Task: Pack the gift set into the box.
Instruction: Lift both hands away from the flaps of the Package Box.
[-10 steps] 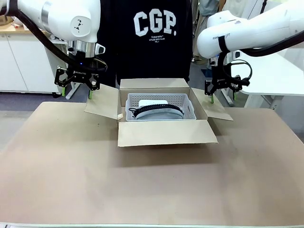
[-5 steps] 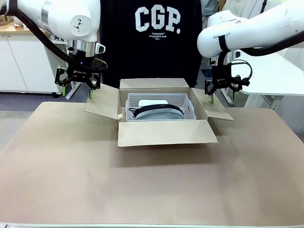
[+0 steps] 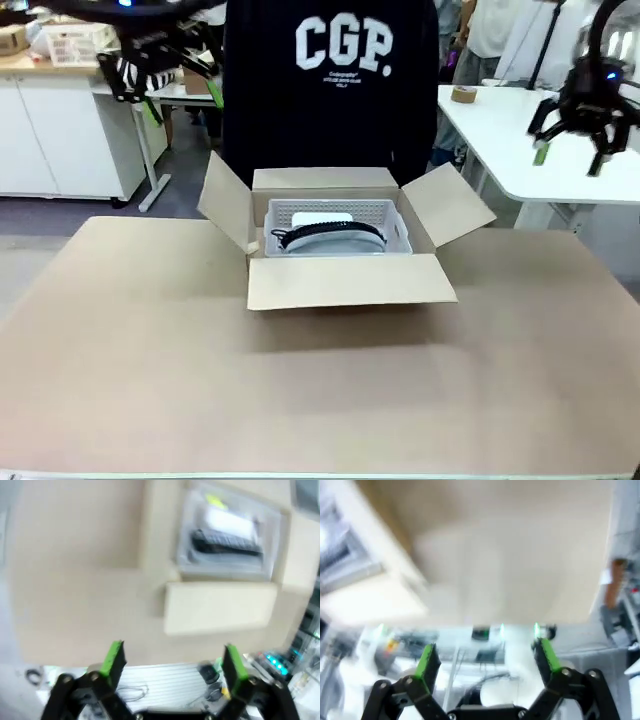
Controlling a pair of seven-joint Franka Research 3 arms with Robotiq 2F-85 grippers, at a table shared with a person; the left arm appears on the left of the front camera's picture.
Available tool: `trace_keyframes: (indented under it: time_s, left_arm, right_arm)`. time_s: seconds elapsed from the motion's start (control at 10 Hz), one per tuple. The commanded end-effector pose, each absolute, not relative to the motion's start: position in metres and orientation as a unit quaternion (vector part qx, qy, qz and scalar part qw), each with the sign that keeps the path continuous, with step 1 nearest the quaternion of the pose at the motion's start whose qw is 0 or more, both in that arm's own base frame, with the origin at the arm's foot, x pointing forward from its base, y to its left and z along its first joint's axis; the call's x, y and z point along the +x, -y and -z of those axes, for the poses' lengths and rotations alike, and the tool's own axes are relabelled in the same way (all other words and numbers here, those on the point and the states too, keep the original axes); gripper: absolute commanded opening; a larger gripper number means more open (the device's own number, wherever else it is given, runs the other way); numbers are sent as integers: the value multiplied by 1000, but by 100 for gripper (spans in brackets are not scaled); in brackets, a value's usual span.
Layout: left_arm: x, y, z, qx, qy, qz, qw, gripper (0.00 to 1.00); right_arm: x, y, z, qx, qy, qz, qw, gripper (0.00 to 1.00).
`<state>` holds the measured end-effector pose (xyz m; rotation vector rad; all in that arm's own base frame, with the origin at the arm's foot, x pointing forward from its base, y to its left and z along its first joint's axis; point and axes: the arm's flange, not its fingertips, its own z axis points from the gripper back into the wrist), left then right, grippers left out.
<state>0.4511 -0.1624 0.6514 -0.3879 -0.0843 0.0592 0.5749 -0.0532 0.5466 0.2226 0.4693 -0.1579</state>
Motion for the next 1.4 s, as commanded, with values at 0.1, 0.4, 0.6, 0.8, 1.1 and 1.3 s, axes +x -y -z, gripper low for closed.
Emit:
trace_keyframes:
  time_s: [0.1, 0.4, 0.6, 0.8, 1.1, 1.3]
  left_arm:
    - [419, 81, -616, -531, -23, 58, 845, 100]
    - [380, -6, -599, -660, 16, -10, 751, 100]
    - [372, -60, -579, -628, -4, -141, 766, 100]
    - [380, -22, -600, -636, 41, -10, 771, 100]
    - [380, -22, -600, -636, 41, -10, 771, 100]
    - [380, -22, -600, -636, 41, -10, 771, 100]
  right_arm:
    - [556, 136, -545, 444, -325, 36, 835, 100]
    - [519, 175, -514, 659, -284, -7, 696, 100]
    - [513, 150, -468, 480, -296, 22, 826, 100]
    - [513, 150, -468, 480, -296, 22, 826, 100]
    - [513, 150, -468, 480, -296, 22, 826, 100]
    - [513, 150, -468, 480, -296, 22, 826, 100]
